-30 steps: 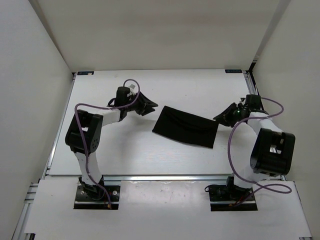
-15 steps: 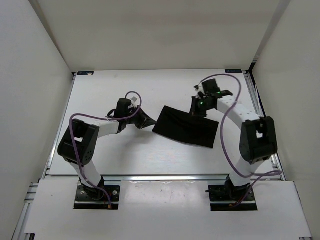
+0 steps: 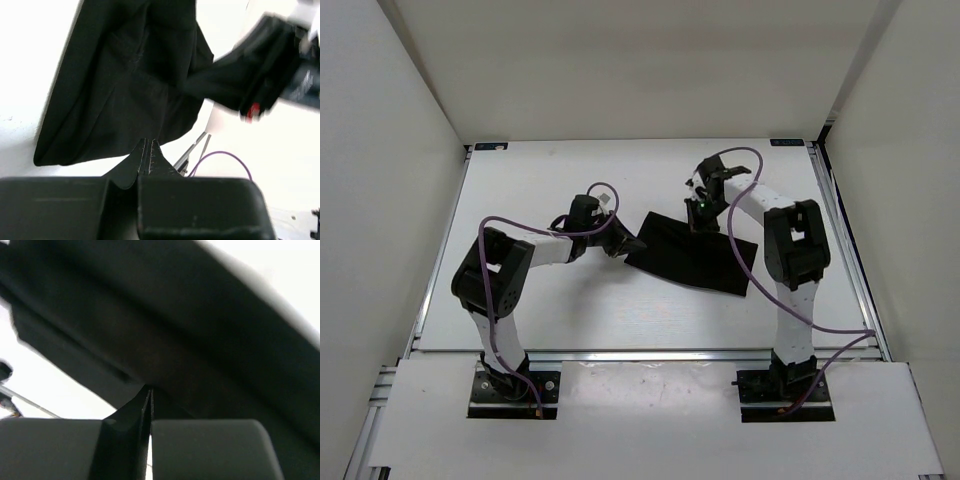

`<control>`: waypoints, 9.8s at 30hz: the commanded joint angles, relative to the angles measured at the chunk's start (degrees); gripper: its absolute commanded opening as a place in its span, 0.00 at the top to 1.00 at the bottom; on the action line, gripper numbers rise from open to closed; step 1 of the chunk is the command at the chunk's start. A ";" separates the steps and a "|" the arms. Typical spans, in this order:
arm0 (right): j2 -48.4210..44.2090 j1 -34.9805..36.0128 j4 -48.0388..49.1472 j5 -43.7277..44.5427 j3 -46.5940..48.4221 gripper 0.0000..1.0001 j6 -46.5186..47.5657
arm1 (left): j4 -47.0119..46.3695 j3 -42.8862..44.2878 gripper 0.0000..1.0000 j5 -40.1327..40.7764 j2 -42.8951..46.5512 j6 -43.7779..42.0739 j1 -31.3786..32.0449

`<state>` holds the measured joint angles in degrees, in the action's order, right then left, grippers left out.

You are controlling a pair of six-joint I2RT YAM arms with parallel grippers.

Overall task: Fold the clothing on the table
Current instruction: Fold the skirt

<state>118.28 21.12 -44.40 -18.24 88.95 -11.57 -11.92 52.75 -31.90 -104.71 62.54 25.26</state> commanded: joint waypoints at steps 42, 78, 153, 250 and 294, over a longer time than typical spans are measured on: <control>5.13 -13.73 7.21 -5.14 6.95 1.00 -4.60 | 2.43 -1.59 1.00 -1.32 3.45 -2.34 -2.84; -12.54 -27.10 18.38 -5.84 -27.59 1.00 -8.38 | 0.85 1.04 1.00 -3.70 0.64 -2.17 -5.39; -16.94 -18.22 22.87 -19.55 -31.81 0.57 -12.06 | 43.21 18.53 1.00 25.75 -2.79 -37.93 2.08; -18.62 -19.19 16.64 -3.21 -35.78 1.00 -9.62 | 38.38 6.31 1.00 17.56 11.10 -33.54 3.31; -25.73 -18.84 -2.00 -1.80 -20.75 1.00 -5.92 | 37.24 25.47 1.00 19.68 -1.98 -34.07 2.17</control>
<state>93.84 2.11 -44.16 -20.58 64.53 -17.56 24.32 79.31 -14.74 -103.50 29.32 27.09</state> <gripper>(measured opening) 0.035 0.014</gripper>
